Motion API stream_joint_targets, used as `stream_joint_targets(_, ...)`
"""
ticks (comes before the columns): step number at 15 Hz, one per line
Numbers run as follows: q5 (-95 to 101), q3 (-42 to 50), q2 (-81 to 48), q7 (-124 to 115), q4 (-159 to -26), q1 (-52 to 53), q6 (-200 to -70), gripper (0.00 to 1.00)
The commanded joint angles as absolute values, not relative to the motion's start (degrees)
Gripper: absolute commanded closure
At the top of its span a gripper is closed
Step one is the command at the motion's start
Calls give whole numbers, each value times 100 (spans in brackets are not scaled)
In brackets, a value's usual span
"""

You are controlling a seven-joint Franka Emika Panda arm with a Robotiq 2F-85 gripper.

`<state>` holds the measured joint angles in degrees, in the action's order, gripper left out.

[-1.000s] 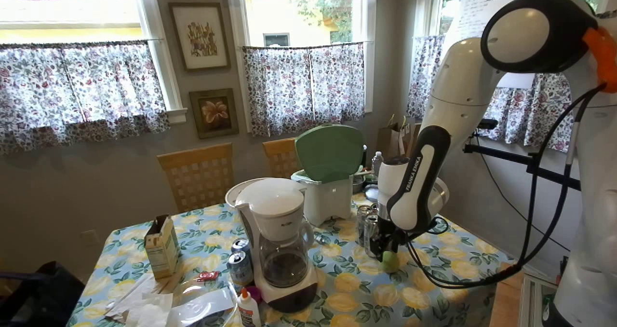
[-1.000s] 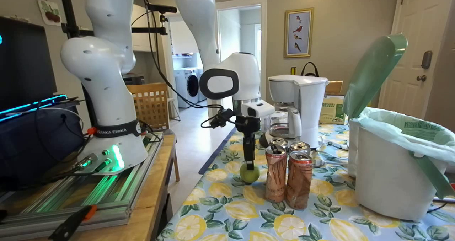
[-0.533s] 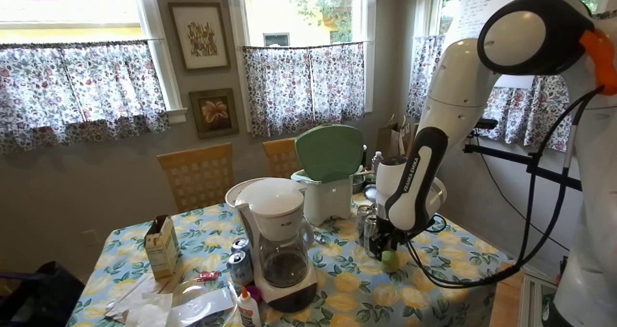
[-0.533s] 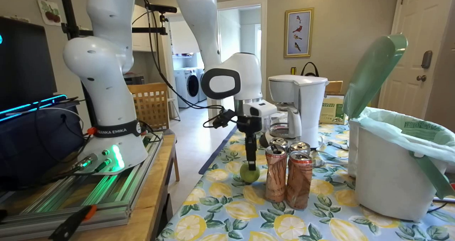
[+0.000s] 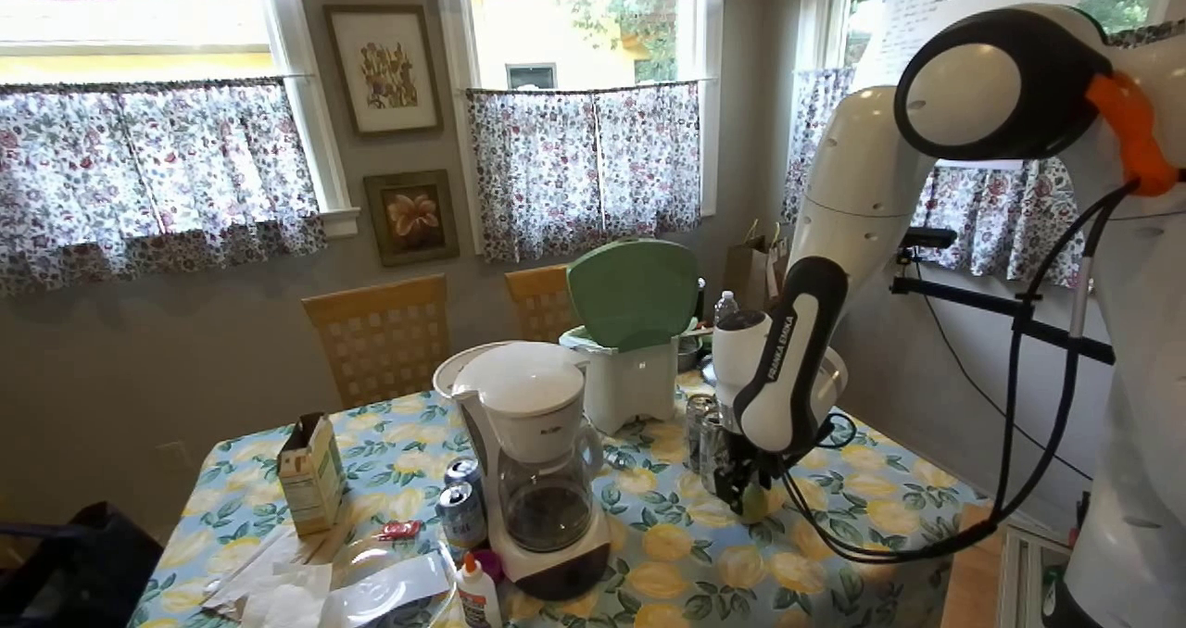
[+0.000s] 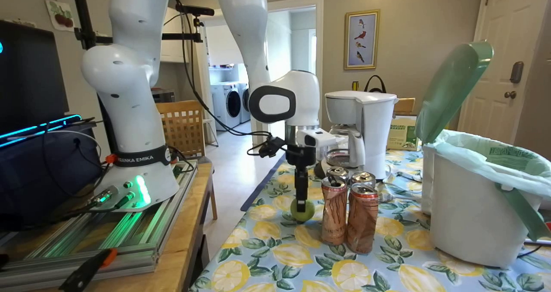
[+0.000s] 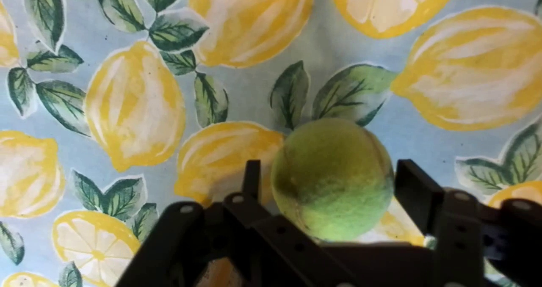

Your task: Place the tennis ball on top of the cans.

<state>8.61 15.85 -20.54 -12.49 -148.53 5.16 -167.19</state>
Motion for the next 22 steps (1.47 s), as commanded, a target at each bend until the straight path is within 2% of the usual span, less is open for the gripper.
stream_joint_targets(1,1135,1822,-2292,-1346,-14594,795,-16456,47)
stream_joint_targets(2,1175,1852,-2295,-1369,-14584,846,-16439,55)
stream_joint_targets(3,1210,1882,-2258,-1398,-14578,895,-16407,59)
stream_joint_targets(8,1645,2108,-1743,-1684,-14757,1365,-16172,62)
stream_joint_targets(9,1970,2397,-1628,-2053,-14762,1713,-15992,62)
stream_joint_targets(13,3253,2590,-683,-2888,-14947,2013,-15378,62)
stream_joint_targets(17,4086,1801,305,-3595,-15053,1344,-14712,62)
stream_joint_targets(22,3534,704,1202,-3353,-15352,477,-14451,62)
